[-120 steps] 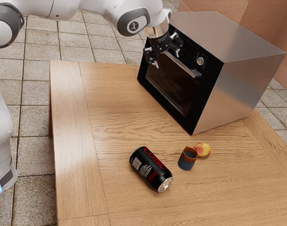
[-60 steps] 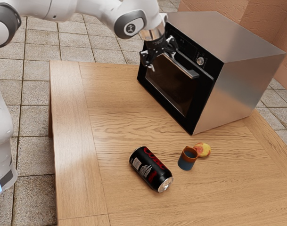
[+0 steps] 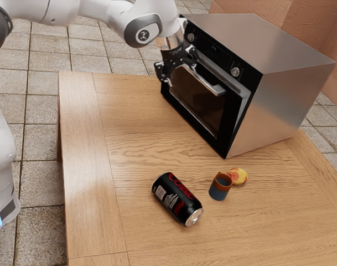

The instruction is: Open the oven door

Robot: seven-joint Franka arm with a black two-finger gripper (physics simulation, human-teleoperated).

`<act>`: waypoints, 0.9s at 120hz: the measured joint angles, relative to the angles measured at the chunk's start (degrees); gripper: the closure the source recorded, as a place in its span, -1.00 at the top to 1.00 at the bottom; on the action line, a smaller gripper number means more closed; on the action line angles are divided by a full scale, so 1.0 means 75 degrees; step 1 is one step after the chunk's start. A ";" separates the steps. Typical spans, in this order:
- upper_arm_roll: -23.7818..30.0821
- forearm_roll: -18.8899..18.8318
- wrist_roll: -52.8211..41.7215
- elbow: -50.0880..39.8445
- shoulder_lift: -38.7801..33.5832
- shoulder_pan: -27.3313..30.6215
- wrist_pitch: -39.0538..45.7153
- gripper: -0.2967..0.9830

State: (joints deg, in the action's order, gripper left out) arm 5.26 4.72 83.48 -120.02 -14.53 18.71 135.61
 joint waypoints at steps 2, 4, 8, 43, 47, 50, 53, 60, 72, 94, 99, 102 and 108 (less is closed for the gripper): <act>-0.0006 0.0000 0.0000 -0.0005 -0.0006 0.0001 0.0000 0.50; -0.0010 0.0001 0.0001 -0.0013 -0.0015 -0.0001 0.0000 0.50; -0.0020 0.0001 0.0002 -0.0023 -0.0026 -0.0007 0.0000 0.50; -0.0182 0.0003 0.0007 -0.0466 -0.0419 -0.0027 0.0000 0.49; -0.0228 0.0003 0.0007 -0.0511 -0.0462 -0.0041 0.0000 0.49; -0.0252 0.0003 0.0007 -0.0541 -0.0494 -0.0046 0.0000 0.49; -0.0268 0.0003 0.0006 -0.0586 -0.0535 -0.0051 0.0000 0.49; -0.0322 0.0003 0.0006 -0.0695 -0.0630 -0.0056 0.0000 0.49; -0.0430 0.0003 0.0005 -0.0893 -0.0814 -0.0056 0.0000 0.49; -0.0693 0.0005 0.0000 -0.1583 -0.1648 -0.0015 -0.0006 0.48; -0.0748 0.0000 -0.0003 -0.1743 -0.1991 0.0057 -0.0027 0.48; -0.0766 -0.0003 -0.0005 -0.1818 -0.2221 0.0109 -0.0059 0.48; -0.0853 -0.0034 -0.0008 -0.1921 -0.2697 0.0204 -0.0173 0.48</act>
State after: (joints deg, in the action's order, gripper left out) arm -1.14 4.46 83.41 -134.43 -34.76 20.24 134.30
